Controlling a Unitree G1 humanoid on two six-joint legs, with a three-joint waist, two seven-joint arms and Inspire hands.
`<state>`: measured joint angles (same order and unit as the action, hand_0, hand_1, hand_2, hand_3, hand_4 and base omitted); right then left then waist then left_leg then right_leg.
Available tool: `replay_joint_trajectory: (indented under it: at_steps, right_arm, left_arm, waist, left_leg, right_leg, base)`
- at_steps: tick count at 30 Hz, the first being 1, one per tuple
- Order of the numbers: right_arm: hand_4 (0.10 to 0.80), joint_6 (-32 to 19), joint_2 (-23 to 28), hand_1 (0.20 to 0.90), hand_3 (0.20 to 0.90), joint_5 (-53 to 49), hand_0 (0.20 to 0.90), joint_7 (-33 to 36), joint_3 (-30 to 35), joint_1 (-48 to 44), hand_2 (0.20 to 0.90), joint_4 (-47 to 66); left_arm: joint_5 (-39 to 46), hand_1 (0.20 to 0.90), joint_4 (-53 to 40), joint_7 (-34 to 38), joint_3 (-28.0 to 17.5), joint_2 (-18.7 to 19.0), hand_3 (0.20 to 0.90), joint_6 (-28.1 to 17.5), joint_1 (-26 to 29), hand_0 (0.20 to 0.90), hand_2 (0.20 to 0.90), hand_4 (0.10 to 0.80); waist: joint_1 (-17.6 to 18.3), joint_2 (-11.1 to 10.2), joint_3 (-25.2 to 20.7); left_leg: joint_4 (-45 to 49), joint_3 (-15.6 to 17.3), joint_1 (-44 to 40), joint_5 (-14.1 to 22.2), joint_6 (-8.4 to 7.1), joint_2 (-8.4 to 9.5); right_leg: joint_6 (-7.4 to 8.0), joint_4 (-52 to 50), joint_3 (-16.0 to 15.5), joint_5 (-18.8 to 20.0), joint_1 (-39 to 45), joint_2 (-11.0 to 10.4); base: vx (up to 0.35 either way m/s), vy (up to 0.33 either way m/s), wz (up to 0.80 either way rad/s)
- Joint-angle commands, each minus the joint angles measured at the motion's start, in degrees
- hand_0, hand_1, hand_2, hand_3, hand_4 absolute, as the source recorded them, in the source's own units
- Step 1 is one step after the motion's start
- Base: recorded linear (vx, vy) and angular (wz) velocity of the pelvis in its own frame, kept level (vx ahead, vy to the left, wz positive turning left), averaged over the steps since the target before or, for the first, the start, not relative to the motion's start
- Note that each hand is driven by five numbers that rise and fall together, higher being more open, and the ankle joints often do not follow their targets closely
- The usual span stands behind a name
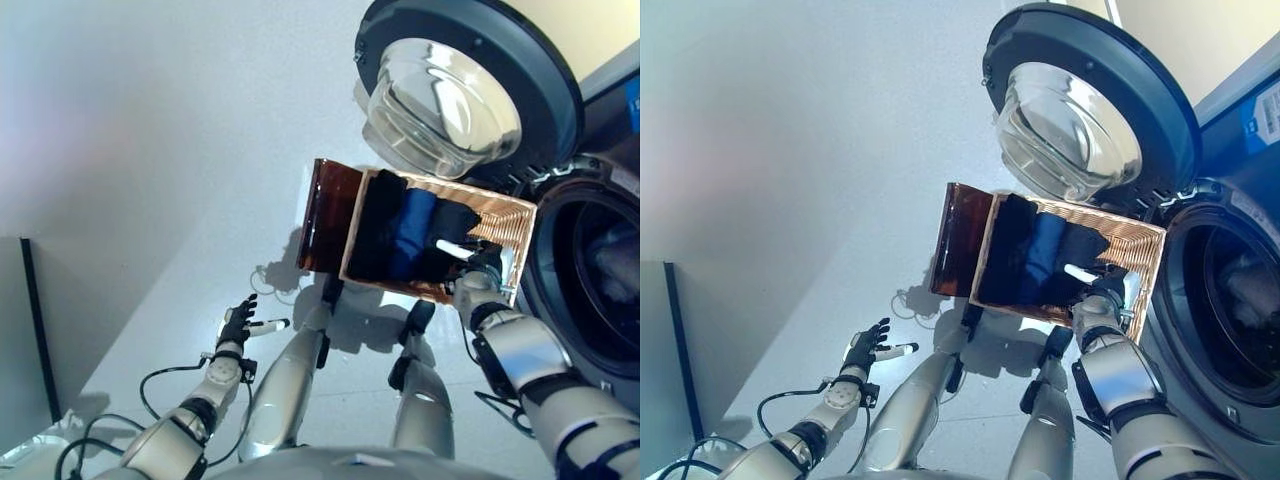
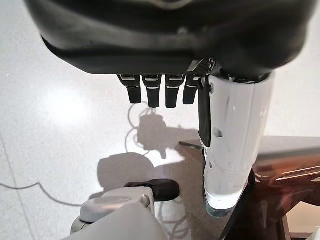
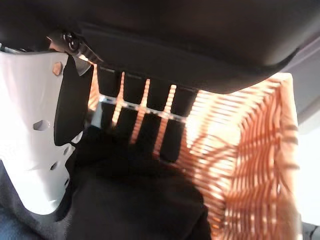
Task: Pick up the clothes and place them into the washing machine
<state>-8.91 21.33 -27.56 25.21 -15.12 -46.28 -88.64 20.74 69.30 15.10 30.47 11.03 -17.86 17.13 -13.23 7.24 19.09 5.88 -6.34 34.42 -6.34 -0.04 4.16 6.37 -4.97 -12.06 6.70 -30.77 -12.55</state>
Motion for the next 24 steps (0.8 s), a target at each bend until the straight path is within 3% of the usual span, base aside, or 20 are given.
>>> replay_joint_trajectory:
  at_steps: [1, 16, 20, 24]
  right_arm:
    - [0.3, -3.13, 1.92, 0.2, 0.2, 0.39, 0.2, 1.19, -0.29, 0.93, 0.2, 2.54]
    - [0.3, -6.03, 0.26, 0.2, 0.2, -3.16, 0.2, -0.13, 7.11, 13.6, 0.2, 11.53]
    - [0.3, -8.55, -1.46, 0.2, 0.2, -5.57, 0.2, -0.18, 9.41, 17.87, 0.2, 18.87]
    - [0.3, -13.76, -3.47, 0.2, 0.2, -9.24, 0.2, 0.93, 14.27, 23.13, 0.2, 28.79]
  left_arm:
    - [0.17, 0.9, 3.82, 2.51, -1.31, 1.05, 0.9, -1.26, 0.58, 0.9, 0.9, 0.8]
    - [0.06, 0.9, 6.05, 1.05, -4.49, 0.54, 0.9, -1.14, -3.07, 0.9, 0.9, 0.8]
    - [0.7, 0.9, 5.54, 0.94, -4.96, 0.49, 0.9, -1.78, -4.15, 0.9, 0.9, 0.8]
    - [1.91, 0.9, 2.78, 1.19, -4.33, 0.21, 0.9, -3.73, -6.05, 0.9, 0.9, 0.8]
  waist:
    - [0.11, -0.81, -1.67]
    - [5.39, -3.78, -6.84]
    - [6.9, -4.27, -7.61]
    - [8.17, -3.42, -7.5]
  left_leg:
    - [5.93, 2.48, 5.03, 3.57, -2.84, 0.35]
    - [0.53, 5.12, -5.01, 3.11, -2.32, -1.83]
    - [-0.24, 6.02, -6.78, 3.04, -2.27, -2.58]
    - [0.26, 6.29, -7.3, 3.53, -2.26, -3.07]
  right_leg:
    - [-0.02, 0.37, 2.18, -0.81, 3.51, -2.04]
    - [1.23, 5.33, 4.93, 1.73, 9.71, -1.59]
    - [1.21, 5.27, 5.99, 1.38, 10.01, -1.22]
    - [1.03, 3.86, 6.43, -0.04, 9.78, -0.94]
  base:
    - [-0.008, 0.002, -0.05]
    - [0.001, -0.015, -0.17]
    - [-0.004, -0.027, -0.24]
    - [-0.038, -0.028, -0.18]
